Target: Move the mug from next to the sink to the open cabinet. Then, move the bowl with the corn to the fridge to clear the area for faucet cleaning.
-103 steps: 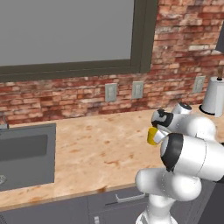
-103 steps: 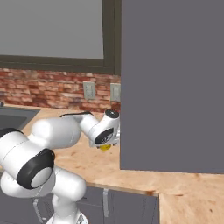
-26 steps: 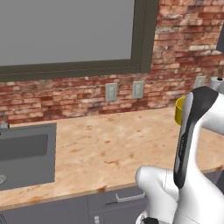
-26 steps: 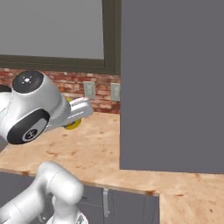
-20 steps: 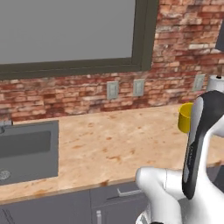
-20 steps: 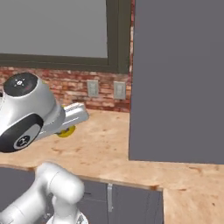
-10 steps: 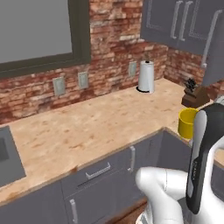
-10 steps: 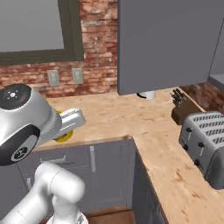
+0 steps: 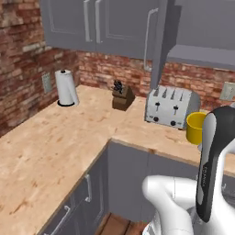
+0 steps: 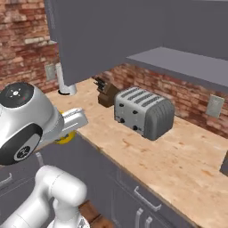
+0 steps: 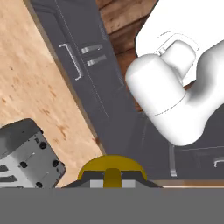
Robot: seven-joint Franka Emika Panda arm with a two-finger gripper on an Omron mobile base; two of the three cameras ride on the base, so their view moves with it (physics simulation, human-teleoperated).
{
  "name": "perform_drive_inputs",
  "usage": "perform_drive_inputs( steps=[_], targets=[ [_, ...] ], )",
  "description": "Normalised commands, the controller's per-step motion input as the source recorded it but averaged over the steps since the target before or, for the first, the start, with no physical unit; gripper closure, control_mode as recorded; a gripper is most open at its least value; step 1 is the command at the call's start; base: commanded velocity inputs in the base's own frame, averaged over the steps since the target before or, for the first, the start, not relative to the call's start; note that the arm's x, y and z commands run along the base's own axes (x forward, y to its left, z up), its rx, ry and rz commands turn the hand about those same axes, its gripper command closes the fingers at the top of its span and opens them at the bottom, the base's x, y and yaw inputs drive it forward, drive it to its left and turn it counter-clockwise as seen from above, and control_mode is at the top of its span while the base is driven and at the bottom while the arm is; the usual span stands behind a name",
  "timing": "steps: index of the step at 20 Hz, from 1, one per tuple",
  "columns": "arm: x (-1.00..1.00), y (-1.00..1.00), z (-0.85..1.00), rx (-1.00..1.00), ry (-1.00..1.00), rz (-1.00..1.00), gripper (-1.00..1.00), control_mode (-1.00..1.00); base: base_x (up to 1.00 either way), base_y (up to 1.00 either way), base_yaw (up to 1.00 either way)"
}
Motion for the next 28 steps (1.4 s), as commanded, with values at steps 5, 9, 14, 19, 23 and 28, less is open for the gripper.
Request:
perform_drive_inputs(
  steps=[5, 9, 14, 19, 23, 28],
  targets=[
    [0.00, 0.00, 0.00, 0.00, 0.00, 0.00, 1.00, 1.00, 0.25, 0.00, -0.88],
    [0.00, 0.00, 0.00, 0.00, 0.00, 0.00, 1.00, 1.00, 0.49, 0.00, -0.84],
    [0.00, 0.00, 0.00, 0.00, 0.00, 0.00, 1.00, 1.00, 0.93, 0.03, -0.65],
    [0.20, 0.04, 0.05, -0.01, 0.00, -0.07, 1.00, -1.00, 0.80, 0.11, -0.34],
    [0.26, 0.01, 0.93, 0.00, -0.15, -0.10, 1.00, -1.00, 0.00, 0.00, 0.00],
    [-0.08, 0.00, 1.00, 0.07, -0.31, -0.02, 1.00, -1.00, 0.00, 0.00, 0.00]
  ],
)
